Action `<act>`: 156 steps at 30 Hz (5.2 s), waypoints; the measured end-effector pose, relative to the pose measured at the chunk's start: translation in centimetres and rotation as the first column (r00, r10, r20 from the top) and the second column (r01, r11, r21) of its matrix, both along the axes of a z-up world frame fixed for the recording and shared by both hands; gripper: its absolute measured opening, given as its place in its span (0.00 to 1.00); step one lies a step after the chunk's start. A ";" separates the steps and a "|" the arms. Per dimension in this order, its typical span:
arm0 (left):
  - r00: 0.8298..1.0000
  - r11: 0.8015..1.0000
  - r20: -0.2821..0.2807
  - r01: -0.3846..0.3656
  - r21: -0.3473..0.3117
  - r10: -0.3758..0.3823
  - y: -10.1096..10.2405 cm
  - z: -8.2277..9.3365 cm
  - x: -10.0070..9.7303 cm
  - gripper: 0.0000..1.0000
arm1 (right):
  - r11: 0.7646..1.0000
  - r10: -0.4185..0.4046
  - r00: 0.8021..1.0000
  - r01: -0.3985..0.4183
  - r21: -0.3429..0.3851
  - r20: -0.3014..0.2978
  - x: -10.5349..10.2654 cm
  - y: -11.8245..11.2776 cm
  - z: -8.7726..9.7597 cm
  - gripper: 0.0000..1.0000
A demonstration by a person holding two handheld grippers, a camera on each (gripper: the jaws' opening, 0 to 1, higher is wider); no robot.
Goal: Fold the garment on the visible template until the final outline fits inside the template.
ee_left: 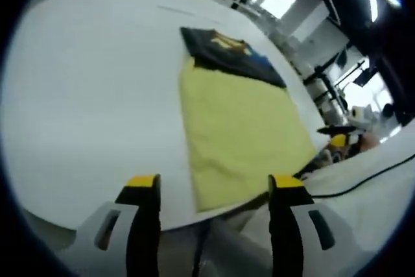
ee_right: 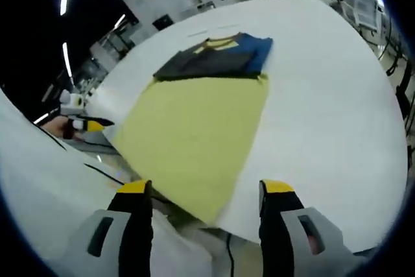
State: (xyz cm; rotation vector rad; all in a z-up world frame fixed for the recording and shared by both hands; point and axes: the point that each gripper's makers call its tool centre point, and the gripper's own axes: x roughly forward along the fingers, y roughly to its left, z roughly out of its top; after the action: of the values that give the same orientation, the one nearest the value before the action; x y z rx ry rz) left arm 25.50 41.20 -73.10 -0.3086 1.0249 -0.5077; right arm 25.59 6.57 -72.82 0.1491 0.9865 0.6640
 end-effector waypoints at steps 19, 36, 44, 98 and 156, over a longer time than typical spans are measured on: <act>0.997 0.999 -0.071 0.033 -0.005 -0.033 -0.4 -1.1 -1.5 0.47 | 0.999 0.051 0.997 -0.051 -0.002 -0.060 -2.1 0.5 -1.7 0.57; 0.994 0.999 -0.107 0.032 -0.004 -0.032 -0.6 -1.8 -1.7 0.29 | 0.998 0.049 0.994 -0.053 -0.036 -0.102 -2.7 0.1 -2.9 0.31; 0.993 1.000 -0.113 0.021 0.006 -0.020 -0.2 -2.6 -1.5 0.20 | 0.997 0.047 0.992 -0.055 -0.063 -0.114 -2.8 0.4 -3.6 0.24; 0.989 0.984 -0.131 -0.082 -0.156 0.062 -1.7 1.4 -1.8 0.00 | 0.983 0.183 0.983 -0.183 -0.007 0.027 -0.7 -0.2 1.0 0.03; 0.992 0.973 -0.075 0.087 -0.216 -0.106 -4.2 8.7 -4.4 0.00 | 0.954 0.296 0.952 -0.292 -0.065 0.077 -5.1 -1.8 4.9 0.03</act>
State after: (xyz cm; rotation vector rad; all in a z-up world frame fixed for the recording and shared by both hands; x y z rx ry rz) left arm 21.12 37.03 -64.36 -0.4752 1.0749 -0.6992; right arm 20.45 4.75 -67.96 -0.0750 0.9507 0.9090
